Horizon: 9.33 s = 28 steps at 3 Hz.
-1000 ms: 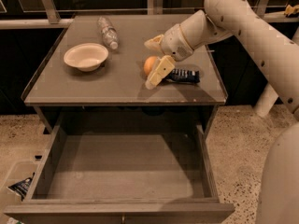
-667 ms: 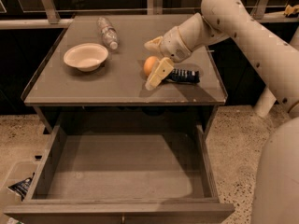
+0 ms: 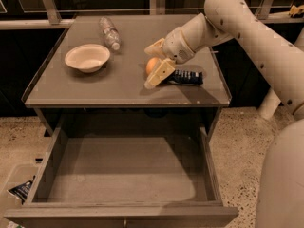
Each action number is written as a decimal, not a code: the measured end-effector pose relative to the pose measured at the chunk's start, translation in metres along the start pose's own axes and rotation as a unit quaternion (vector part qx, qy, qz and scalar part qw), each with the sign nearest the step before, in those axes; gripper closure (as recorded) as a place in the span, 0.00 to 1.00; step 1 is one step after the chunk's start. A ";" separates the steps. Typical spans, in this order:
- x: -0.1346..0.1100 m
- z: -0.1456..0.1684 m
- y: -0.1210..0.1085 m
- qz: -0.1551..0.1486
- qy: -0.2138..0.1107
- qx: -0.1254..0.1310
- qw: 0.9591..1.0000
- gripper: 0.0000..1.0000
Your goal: Place orange into top drawer
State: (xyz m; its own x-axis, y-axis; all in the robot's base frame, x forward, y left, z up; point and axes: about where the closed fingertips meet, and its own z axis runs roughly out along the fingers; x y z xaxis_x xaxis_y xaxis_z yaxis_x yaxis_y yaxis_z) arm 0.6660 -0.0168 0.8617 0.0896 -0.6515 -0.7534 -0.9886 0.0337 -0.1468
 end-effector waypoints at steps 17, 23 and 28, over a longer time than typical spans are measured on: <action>0.087 0.027 0.255 0.181 0.008 -0.045 0.982 1.00; 0.146 0.096 0.230 0.150 -0.030 -0.009 0.988 1.00; 0.163 0.123 0.258 0.139 -0.011 -0.031 0.990 0.59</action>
Offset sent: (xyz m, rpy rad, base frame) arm 0.0000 0.0000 0.0000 0.0000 0.0000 0.0000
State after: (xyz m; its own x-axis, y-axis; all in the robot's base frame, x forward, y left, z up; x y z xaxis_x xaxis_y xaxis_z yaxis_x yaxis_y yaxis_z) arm 0.4405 -0.0212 0.6227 -0.1846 -0.6075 -0.7726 -0.9810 0.1622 0.1069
